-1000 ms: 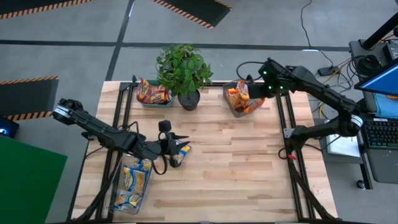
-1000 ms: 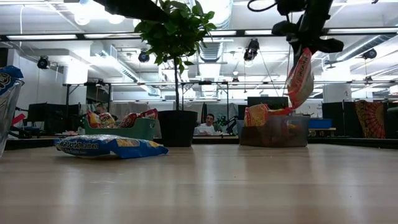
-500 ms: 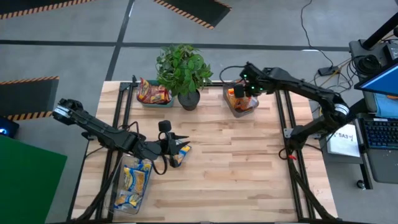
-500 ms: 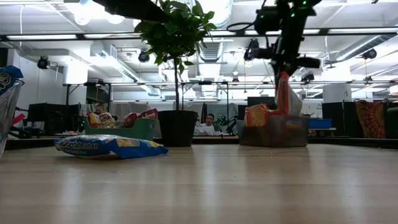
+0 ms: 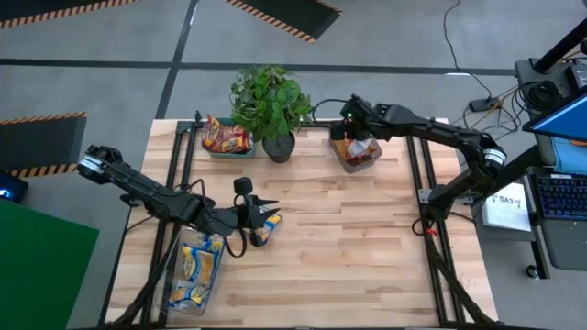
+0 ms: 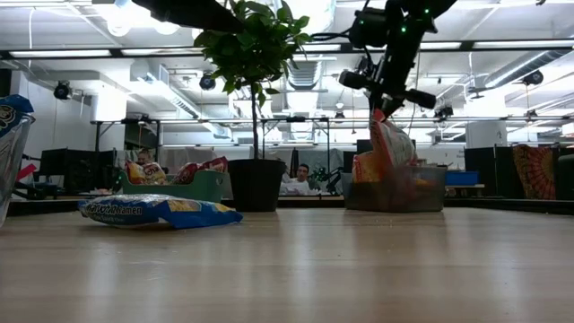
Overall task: Sort Maruchan noodles
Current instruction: Put the orange noodle pack into the black bin
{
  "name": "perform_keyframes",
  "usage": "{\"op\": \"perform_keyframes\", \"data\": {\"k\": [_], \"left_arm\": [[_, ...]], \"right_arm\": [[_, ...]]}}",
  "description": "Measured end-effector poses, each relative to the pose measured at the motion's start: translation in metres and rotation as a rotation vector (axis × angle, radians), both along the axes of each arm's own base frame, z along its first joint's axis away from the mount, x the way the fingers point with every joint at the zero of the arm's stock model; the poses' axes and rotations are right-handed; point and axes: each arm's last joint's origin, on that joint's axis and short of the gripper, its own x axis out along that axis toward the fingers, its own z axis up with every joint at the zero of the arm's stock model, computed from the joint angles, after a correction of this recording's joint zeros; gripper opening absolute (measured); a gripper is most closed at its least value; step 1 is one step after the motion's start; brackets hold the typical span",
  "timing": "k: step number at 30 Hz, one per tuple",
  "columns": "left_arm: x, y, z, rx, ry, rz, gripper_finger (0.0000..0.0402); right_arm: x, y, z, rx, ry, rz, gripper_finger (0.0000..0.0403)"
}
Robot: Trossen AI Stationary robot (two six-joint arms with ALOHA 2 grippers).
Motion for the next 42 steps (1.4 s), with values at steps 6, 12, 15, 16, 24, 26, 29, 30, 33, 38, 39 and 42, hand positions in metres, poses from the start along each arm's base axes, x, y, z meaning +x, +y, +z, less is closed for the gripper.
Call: {"op": "perform_keyframes", "data": {"k": [6,12,15,16,24,26,29,30,33,38,39,42], "left_arm": [[0.0,0.0,0.0,0.0,0.0,0.0,0.0076],[0.0,0.0,0.0,0.0,0.0,0.0,0.0076],[0.0,0.0,0.0,0.0,0.0,0.0,0.0076],[0.0,0.0,0.0,0.0,0.0,0.0,0.0076],[0.0,0.0,0.0,-0.003,-0.002,0.001,0.0076],[0.0,0.0,0.0,-0.004,-0.002,0.001,0.0076],[0.0,0.0,0.0,-0.004,-0.002,0.001,0.0076],[0.0,0.0,0.0,-0.004,-0.002,0.002,0.0076],[0.0,0.0,0.0,-0.004,-0.002,0.001,0.0076],[0.0,0.0,0.0,-0.004,-0.002,0.001,0.0076],[0.0,0.0,0.0,-0.004,-0.002,0.001,0.0076],[0.0,0.0,0.0,-0.004,-0.002,0.001,0.0076]], "right_arm": [[0.001,0.006,-0.006,-0.028,0.071,-0.011,0.0009],[0.004,0.015,-0.009,-0.023,0.077,-0.003,0.0009],[0.005,0.02,-0.01,-0.016,0.097,0.03,0.0009],[0.005,0.02,-0.01,-0.014,0.104,0.038,0.0009],[0.005,0.018,-0.009,-0.003,0.067,-0.023,0.0009],[0.004,0.017,-0.008,-0.003,0.061,-0.032,0.0009],[0.004,0.016,-0.008,-0.003,0.078,0.015,0.0011],[0.004,0.015,-0.008,0.006,0.079,0.041,0.0013],[0.003,0.013,-0.008,0.02,0.089,0.106,0.0019],[0.0,0.009,-0.008,0.028,0.08,0.057,0.0011],[-0.001,0.008,-0.008,0.024,0.078,0.033,0.0011],[-0.003,0.004,-0.008,0.01,0.08,-0.013,0.0013]]}}
